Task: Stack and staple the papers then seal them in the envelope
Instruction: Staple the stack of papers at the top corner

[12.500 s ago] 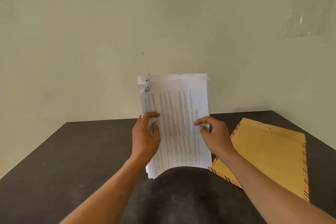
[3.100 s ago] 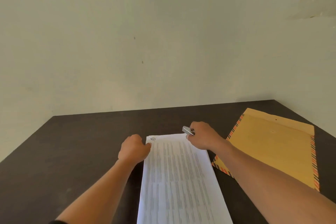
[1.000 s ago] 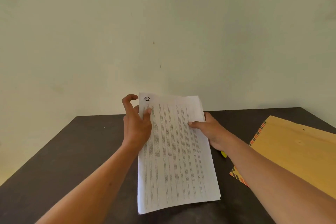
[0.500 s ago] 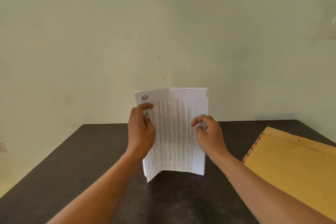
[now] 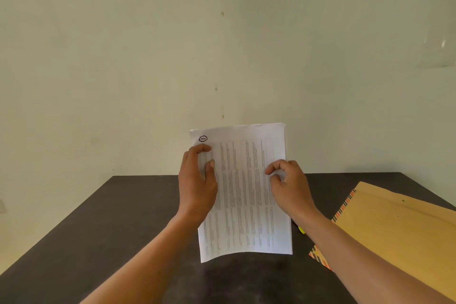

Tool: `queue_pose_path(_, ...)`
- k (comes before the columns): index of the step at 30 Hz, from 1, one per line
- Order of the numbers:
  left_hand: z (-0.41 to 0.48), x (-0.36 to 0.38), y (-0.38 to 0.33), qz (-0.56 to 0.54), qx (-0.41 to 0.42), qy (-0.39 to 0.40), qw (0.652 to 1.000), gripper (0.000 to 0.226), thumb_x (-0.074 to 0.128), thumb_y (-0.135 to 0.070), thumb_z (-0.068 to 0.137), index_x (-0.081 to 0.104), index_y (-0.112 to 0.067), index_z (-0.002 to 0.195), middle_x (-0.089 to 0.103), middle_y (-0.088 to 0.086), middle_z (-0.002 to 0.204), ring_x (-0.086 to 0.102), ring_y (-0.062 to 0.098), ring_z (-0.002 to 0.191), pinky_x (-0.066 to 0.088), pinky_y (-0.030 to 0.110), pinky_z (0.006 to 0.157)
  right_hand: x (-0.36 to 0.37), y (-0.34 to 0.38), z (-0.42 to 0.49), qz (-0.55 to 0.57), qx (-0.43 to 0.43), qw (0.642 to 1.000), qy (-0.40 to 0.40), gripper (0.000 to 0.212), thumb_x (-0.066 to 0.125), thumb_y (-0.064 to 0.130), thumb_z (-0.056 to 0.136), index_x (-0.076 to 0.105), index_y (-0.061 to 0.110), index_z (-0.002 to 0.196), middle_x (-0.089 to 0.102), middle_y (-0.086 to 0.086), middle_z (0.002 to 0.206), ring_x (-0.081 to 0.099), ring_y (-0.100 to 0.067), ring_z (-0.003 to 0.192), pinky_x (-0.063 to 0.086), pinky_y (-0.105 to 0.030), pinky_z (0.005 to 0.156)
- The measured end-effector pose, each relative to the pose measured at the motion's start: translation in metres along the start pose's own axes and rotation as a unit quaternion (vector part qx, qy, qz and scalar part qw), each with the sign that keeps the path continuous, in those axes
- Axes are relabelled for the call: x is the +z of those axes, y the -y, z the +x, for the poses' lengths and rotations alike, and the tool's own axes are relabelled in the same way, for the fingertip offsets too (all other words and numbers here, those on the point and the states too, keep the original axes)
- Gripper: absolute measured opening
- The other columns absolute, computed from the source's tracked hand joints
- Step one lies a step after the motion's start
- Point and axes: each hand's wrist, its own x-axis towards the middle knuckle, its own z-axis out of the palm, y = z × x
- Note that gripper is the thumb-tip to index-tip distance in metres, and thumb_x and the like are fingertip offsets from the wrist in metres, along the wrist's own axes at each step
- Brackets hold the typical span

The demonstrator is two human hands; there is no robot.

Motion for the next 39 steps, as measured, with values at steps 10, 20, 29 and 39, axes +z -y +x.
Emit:
queue_pose_path(10,-0.011,0.004,-0.002,0.021,0.119,0.062,0.991,0.035,0.049,-0.004,0.099,0.04,-0.036,0.111,0.054,-0.006,0.111,0.056,0.005,0.094,0.049,0.014,0.067,-0.019,0.088,0.039,-0.119,-0.282,0.95,0.055,0.016,0.063,0.011,0.088,0.064,0.019,0.102,0.065,0.006,0.118,0.055,-0.015,0.122,0.038,-0.028,0.1)
queue_pose_path(20,0.004,-0.009,-0.029,-0.154,-0.061,-0.017,0.986,0.02,0.049,-0.032,0.104,0.047,-0.029,0.123,0.067,-0.005,0.09,0.066,0.008,0.068,0.053,0.021,0.059,-0.013,0.099,0.05,-0.033,-0.25,0.964,0.081,0.02,0.062,0.004,0.094,0.069,0.023,0.093,0.068,0.022,0.091,0.064,0.008,0.094,0.05,-0.015,0.086)
queue_pose_path(29,0.054,-0.026,-0.054,-0.105,-0.038,-0.01,0.994,0.006,0.068,-0.028,0.094,0.067,-0.026,0.101,0.074,-0.007,0.09,0.071,0.008,0.078,0.051,0.019,0.061,-0.029,0.119,0.066,-0.009,-0.191,0.98,0.049,0.011,0.072,0.015,0.091,0.074,0.025,0.097,0.068,0.013,0.089,0.06,0.003,0.07,0.043,-0.003,0.062)
queue_pose_path(39,0.069,-0.036,-0.057,0.031,0.01,0.1,0.994,0.014,0.072,-0.028,0.092,0.072,-0.034,0.104,0.075,-0.012,0.087,0.07,0.006,0.075,0.054,0.021,0.07,-0.024,0.092,0.056,0.087,-0.057,0.991,0.089,0.014,0.077,0.014,0.086,0.076,0.028,0.091,0.066,0.004,0.093,0.06,-0.012,0.074,0.052,-0.029,0.081)
